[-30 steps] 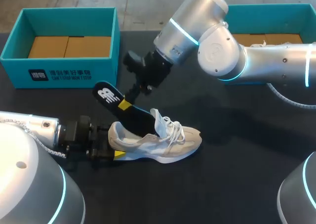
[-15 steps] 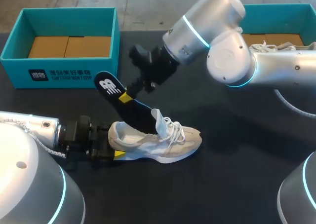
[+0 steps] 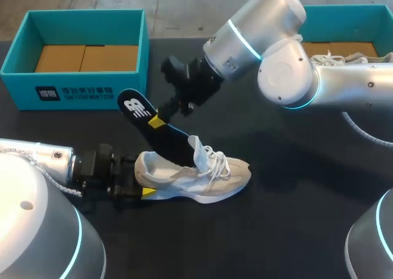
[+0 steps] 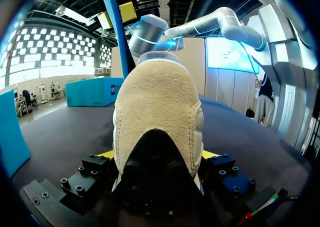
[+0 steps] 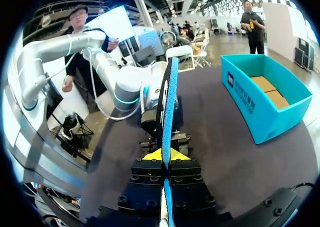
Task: Take the shoe out of the shoebox, open the shoe tongue, remove and reinsert the insole, then place the shoe into the shoebox
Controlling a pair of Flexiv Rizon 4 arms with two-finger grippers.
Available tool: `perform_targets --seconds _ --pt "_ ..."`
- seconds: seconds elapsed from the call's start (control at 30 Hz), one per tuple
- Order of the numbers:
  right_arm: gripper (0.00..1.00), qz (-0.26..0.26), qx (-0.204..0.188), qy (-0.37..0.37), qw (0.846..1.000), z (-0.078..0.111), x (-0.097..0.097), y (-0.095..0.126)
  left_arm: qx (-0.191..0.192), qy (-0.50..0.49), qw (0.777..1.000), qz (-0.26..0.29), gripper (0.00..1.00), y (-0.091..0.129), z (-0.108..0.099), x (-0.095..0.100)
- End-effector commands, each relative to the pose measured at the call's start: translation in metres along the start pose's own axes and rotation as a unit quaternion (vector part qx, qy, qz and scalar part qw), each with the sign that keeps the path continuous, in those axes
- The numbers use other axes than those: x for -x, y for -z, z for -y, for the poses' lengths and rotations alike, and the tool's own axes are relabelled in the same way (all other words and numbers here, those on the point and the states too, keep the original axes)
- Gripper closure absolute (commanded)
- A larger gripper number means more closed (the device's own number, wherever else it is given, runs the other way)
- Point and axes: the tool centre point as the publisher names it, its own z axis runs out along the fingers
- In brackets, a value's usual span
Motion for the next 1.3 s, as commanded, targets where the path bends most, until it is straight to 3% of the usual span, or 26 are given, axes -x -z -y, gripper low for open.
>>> perform_targets --seconds 0.03,0.1,0.23,0.43,0.67,0.9,1.03,1.3 --pt "1.00 0.001 0.000 0.000 1.000 0.000 0.000 -0.001 0.001 0.000 1.000 0.001 1.00 0.000 0.001 0.000" --pt "1.00 0.001 0.000 0.000 1.000 0.000 0.000 -0.001 0.001 0.000 1.000 0.001 1.00 0.000 0.001 0.000" --pt "1.00 0.010 -0.004 -0.054 0.998 -0.006 0.003 0.024 0.001 0.000 1.000 0.001 1.00 0.000 0.001 0.000" --pt "1.00 0.010 -0.018 -0.070 0.997 -0.031 0.007 0.052 0.001 0.000 1.000 0.001 1.00 0.000 0.001 0.000" --pt "1.00 0.020 0.083 -0.113 0.990 -0.045 0.013 0.091 0.001 0.000 1.000 0.001 1.00 0.000 0.001 0.000" --pt "1.00 0.011 0.153 -0.158 0.975 -0.051 0.015 0.122 0.001 0.000 1.000 0.001 1.00 0.000 0.001 0.000" --pt "1.00 0.005 0.180 -0.154 0.972 -0.054 0.011 0.133 0.001 0.000 1.000 0.001 1.00 0.000 0.001 0.000" --pt "1.00 0.009 0.177 -0.154 0.972 -0.055 0.011 0.135 0.001 0.000 1.000 0.001 1.00 0.000 0.001 0.000"
